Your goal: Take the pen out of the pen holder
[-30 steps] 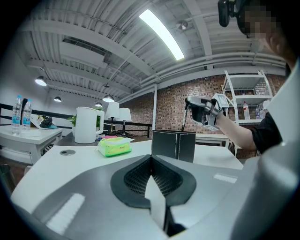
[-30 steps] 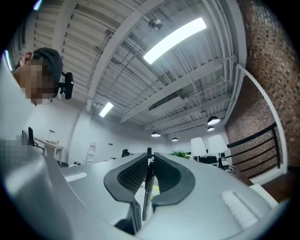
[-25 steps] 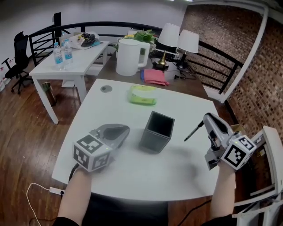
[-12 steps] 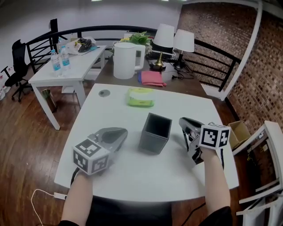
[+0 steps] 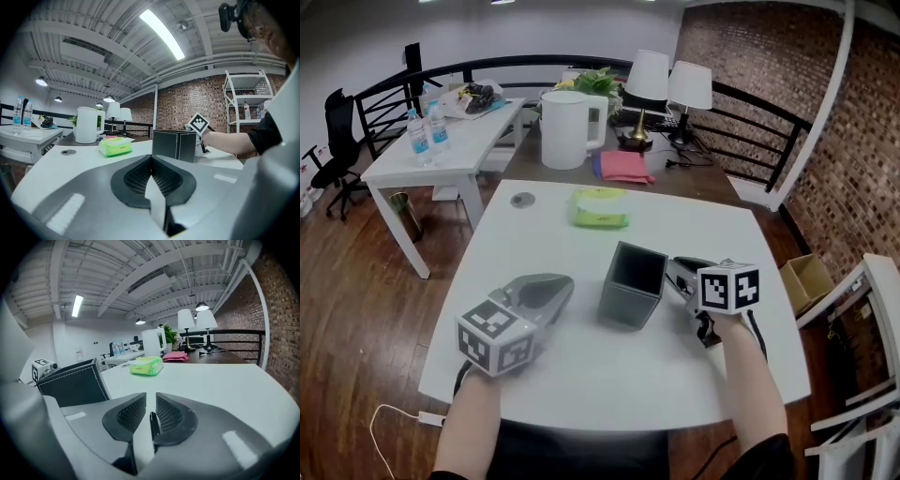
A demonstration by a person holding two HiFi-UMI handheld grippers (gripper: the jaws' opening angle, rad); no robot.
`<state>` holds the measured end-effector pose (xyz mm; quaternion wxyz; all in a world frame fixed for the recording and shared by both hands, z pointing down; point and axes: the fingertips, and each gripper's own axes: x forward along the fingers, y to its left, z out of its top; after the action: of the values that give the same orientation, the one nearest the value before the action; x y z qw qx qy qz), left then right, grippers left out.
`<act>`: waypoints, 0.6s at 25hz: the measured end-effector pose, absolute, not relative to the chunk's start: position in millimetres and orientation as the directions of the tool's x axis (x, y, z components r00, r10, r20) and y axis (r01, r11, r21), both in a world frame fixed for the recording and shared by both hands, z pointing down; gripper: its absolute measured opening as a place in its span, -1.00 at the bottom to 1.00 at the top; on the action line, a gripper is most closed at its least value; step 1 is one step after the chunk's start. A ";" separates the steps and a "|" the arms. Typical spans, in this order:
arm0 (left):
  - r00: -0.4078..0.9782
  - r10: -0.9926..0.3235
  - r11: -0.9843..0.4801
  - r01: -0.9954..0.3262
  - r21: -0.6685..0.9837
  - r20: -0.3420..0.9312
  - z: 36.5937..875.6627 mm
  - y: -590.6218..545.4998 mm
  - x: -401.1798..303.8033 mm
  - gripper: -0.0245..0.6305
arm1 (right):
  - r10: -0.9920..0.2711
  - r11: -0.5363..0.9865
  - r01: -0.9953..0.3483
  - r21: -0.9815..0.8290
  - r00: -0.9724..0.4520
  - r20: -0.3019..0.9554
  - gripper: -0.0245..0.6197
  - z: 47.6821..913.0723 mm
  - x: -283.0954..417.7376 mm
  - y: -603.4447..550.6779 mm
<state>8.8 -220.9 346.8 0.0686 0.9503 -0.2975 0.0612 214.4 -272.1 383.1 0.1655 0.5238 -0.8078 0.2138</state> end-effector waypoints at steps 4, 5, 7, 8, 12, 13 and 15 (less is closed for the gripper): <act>0.816 -0.556 -0.814 -0.573 0.095 0.158 347.2 -220.4 9.3 -0.93 | -0.776 0.345 -0.912 -0.220 -0.409 0.480 -0.67 387.3 216.0 -269.9; 0.816 -0.556 -0.814 -0.573 0.095 0.158 347.2 -220.4 9.0 -0.93 | -0.782 0.347 -0.912 -0.219 -0.410 0.469 -0.69 384.4 216.6 -269.3; 0.816 -0.557 -0.814 -0.574 0.094 0.158 347.2 -220.6 8.6 -0.93 | -0.797 0.363 -0.909 -0.206 -0.417 0.437 -0.72 373.0 218.1 -266.5; 0.816 -0.557 -0.814 -0.574 0.094 0.157 347.2 -220.6 8.6 -0.93 | -0.805 0.375 -0.905 -0.200 -0.425 0.414 -0.75 365.1 218.7 -263.8; 0.815 -0.557 -0.814 -0.574 0.094 0.159 346.3 -220.5 8.8 -0.93 | -0.842 0.395 -0.905 -0.158 -0.426 0.332 -0.82 338.5 234.8 -244.8; 0.815 -0.557 -0.814 -0.574 0.094 0.159 346.2 -220.4 8.7 -0.93 | -0.850 0.398 -0.905 -0.148 -0.425 0.312 -0.84 335.6 241.1 -239.9; 0.815 -0.557 -0.813 -0.574 0.093 0.158 346.1 -220.5 8.5 -0.93 | -0.869 0.395 -0.911 -0.120 -0.413 0.274 -0.88 330.9 253.1 -230.3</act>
<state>8.5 -220.5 346.1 0.0684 0.9502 -0.2976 0.0619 253.1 -230.3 330.9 0.0837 0.5353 -0.8309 0.1262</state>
